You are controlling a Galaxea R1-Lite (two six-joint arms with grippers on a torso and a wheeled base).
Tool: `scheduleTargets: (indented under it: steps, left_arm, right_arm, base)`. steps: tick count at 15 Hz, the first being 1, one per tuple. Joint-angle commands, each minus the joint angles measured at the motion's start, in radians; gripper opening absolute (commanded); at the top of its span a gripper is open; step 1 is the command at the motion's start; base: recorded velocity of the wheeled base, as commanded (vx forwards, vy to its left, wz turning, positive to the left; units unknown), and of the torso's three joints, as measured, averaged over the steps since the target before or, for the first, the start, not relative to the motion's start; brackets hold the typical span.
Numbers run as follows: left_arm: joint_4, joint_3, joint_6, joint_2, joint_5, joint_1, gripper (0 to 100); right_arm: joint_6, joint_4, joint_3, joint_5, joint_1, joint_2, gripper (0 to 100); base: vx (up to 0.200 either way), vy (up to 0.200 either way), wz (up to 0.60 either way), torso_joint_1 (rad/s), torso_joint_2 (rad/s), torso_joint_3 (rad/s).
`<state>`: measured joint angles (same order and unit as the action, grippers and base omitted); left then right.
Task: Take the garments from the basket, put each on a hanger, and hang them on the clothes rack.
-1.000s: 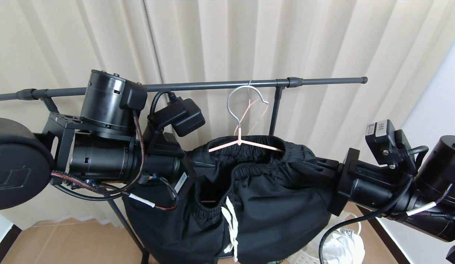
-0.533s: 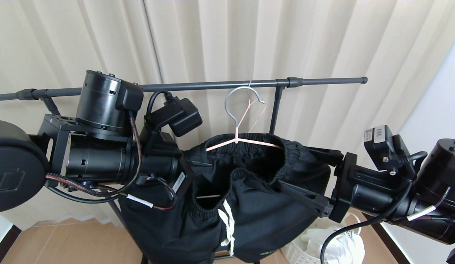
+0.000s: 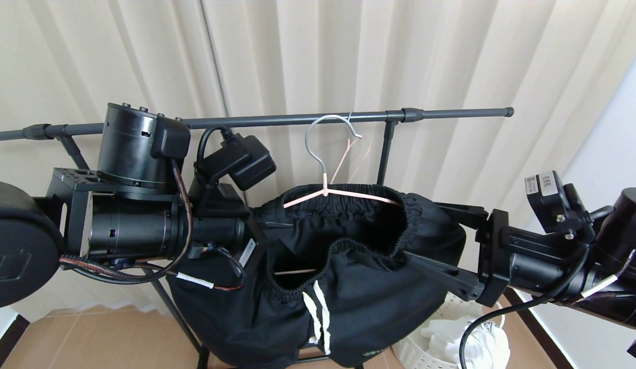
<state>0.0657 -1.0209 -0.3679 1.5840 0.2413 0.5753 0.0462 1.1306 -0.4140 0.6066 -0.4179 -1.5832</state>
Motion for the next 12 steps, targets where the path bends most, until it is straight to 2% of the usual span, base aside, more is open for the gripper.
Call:
scheduleTargets:
  steps: [1,4,7,10,12]
  left_arm:
    - [-0.001,0.001,0.000,-0.009,0.000,-0.008,0]
    - [-0.001,-0.002,0.001,-0.022,0.001,-0.031,0]
    - [-0.001,-0.002,0.001,-0.041,0.003,-0.055,0]
    - [-0.001,-0.002,0.000,-0.056,0.006,-0.081,0]
    - [-0.001,0.001,0.001,-0.056,0.006,-0.084,0]
  right_arm:
    - [0.000,0.001,0.001,0.015,0.021,0.008,100]
    - [-0.002,0.003,0.003,0.030,0.027,0.012,100]
    - [-0.003,0.006,-0.003,0.061,0.085,0.014,100]
    - [-0.006,0.005,-0.009,0.148,0.162,0.006,100]
    - [-0.019,0.005,-0.008,0.173,0.168,0.009,100]
  base:
    - [0.000,0.000,0.00,0.000,0.00,0.000]
    - [0.000,0.000,0.00,0.000,0.00,0.000]
    - [0.000,0.000,0.00,0.000,0.00,0.000]
    - [0.000,0.000,0.00,0.000,0.00,0.000]
    - [0.000,0.000,0.00,0.000,0.00,0.000]
